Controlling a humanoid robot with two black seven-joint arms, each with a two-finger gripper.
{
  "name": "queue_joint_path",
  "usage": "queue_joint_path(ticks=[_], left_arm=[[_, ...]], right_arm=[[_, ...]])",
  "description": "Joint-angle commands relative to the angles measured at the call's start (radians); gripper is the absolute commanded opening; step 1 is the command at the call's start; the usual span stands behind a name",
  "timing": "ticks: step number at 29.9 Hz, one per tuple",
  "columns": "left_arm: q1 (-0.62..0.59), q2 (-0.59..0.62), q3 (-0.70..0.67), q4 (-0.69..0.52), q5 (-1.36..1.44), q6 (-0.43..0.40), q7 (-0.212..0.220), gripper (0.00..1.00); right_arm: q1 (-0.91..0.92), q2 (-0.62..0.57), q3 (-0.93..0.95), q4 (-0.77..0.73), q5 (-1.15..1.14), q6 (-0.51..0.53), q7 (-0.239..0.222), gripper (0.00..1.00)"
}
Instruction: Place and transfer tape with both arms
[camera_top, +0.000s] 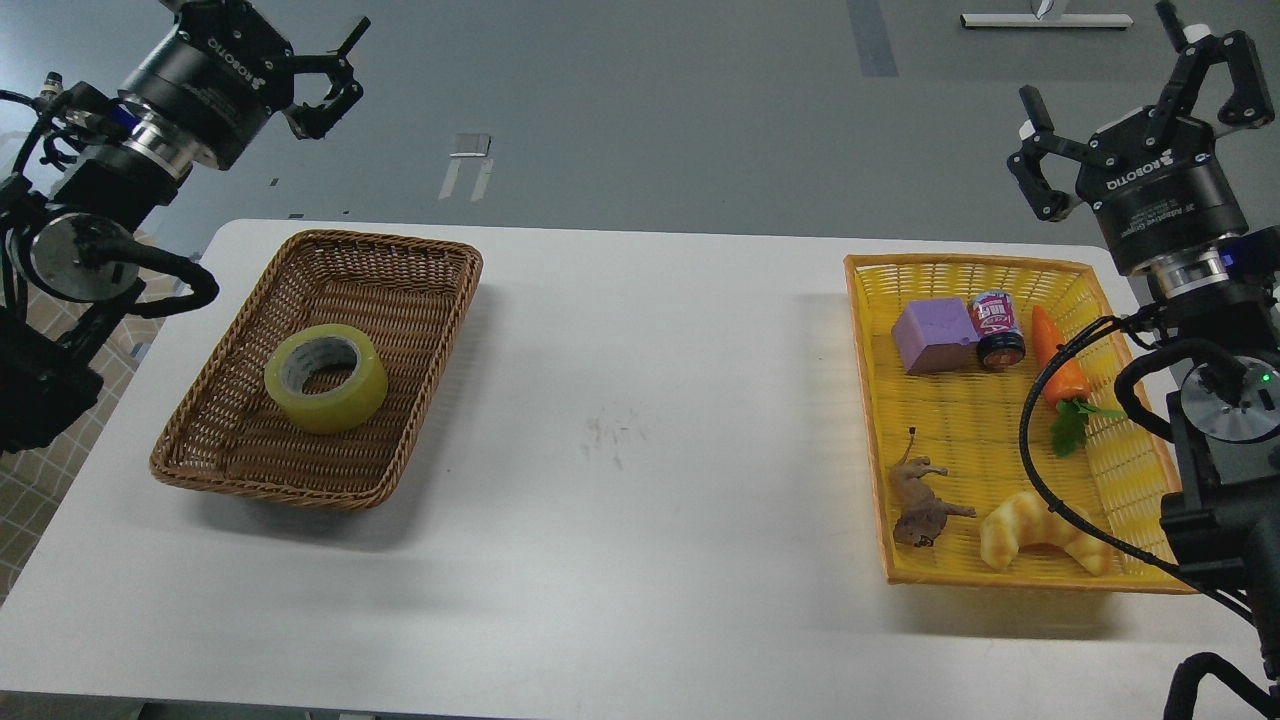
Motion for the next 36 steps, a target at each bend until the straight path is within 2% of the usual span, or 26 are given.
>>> queue_joint_path(ticks=[1, 9, 16, 26, 36], left_arm=[[0.029, -0.023, -0.003, 0.001, 0.0, 0.0, -0.007, 0.98], [0.127, -0.084, -0.072, 0.001, 0.0, 0.0, -0.003, 0.98], [0.17, -0.115, -0.075, 0.001, 0.0, 0.0, 0.0, 0.98], [0.17, -0.122, -0.081, 0.001, 0.0, 0.0, 0.0, 0.98], [0.158, -0.158, -0.081, 0.014, 0.009, 0.0, 0.003, 0.98]], right_arm=[[0.041, -0.002, -0.032, -0.034, 0.0, 0.0, 0.0, 1.0], [0.072, 0.002, -0.073, -0.06, 0.0, 0.0, 0.0, 1.0], [0.064, 0.0, -0.075, -0.057, 0.0, 0.0, 0.0, 1.0], [0.072, 0.008, -0.078, -0.052, -0.002, 0.0, -0.001, 1.0], [0.121, 0.005, -0.162, -0.051, 0.0, 0.0, 0.0, 1.0]])
